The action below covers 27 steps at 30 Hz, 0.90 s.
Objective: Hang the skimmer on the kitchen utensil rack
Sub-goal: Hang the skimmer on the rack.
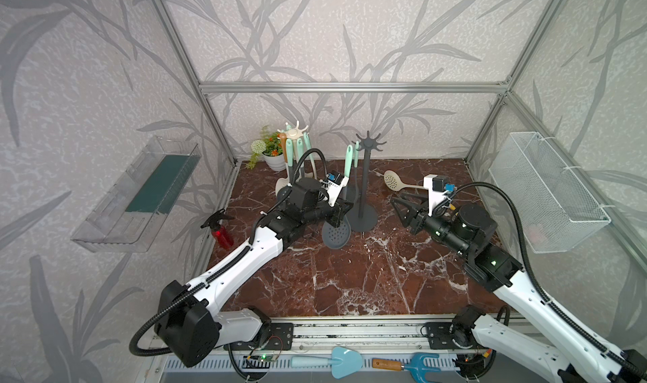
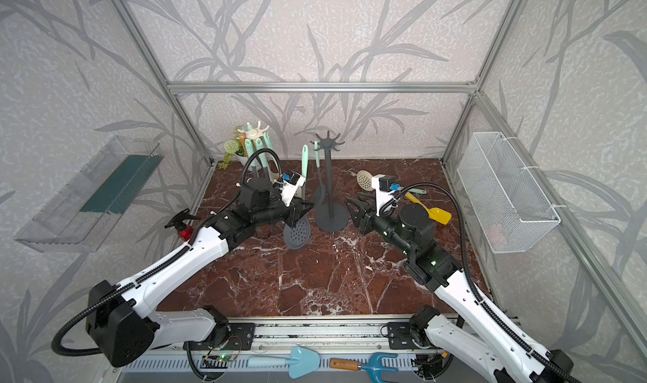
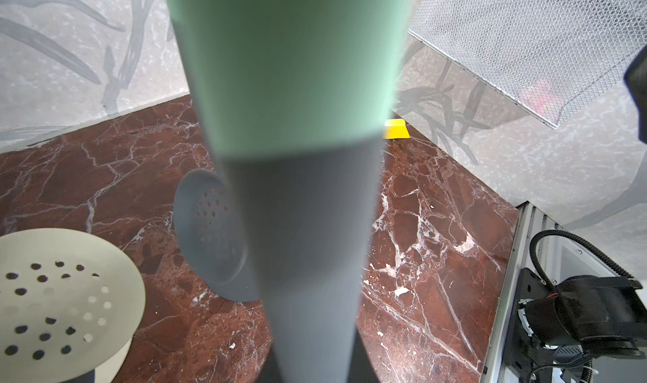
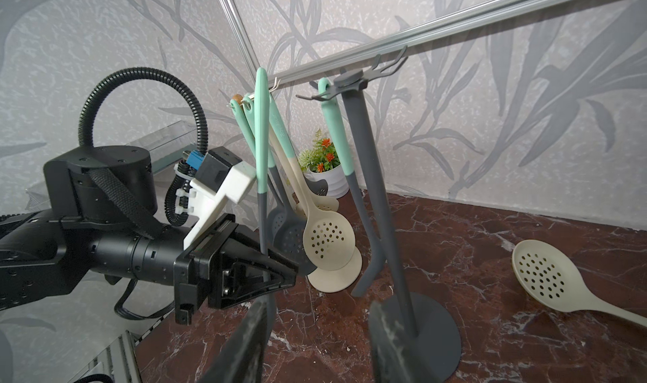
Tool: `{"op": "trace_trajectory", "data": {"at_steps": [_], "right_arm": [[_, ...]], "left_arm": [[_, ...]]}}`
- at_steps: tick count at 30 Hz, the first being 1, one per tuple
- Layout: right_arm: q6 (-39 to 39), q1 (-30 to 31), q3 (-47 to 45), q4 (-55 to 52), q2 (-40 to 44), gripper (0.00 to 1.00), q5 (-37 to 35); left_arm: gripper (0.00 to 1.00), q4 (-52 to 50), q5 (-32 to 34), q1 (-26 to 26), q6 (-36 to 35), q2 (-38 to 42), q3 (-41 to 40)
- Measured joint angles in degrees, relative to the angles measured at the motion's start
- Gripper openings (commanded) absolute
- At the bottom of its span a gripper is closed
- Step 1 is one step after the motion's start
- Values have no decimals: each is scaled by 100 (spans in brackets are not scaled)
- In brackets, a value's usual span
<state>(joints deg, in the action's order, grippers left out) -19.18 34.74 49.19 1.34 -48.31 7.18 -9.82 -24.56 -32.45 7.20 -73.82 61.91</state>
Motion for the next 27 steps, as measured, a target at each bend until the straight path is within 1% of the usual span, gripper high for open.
{"op": "trace_trajectory", "data": {"at_steps": [7, 12, 22, 27], "right_arm": [[-2, -101, -20, 7, -37, 48, 33], [-2, -118, -22, 9, -46, 48, 42], [-4, -149, -22, 15, -50, 48, 81], [-28, -149, -55, 63, -52, 48, 87]], "left_arm": [[0, -107, -402, 59, -4, -356, 306], [0, -262, -540, 59, -9, -463, 358], [0, -389, -553, 59, -68, -579, 369], [0, -568, -505, 59, -151, -629, 507]]}}
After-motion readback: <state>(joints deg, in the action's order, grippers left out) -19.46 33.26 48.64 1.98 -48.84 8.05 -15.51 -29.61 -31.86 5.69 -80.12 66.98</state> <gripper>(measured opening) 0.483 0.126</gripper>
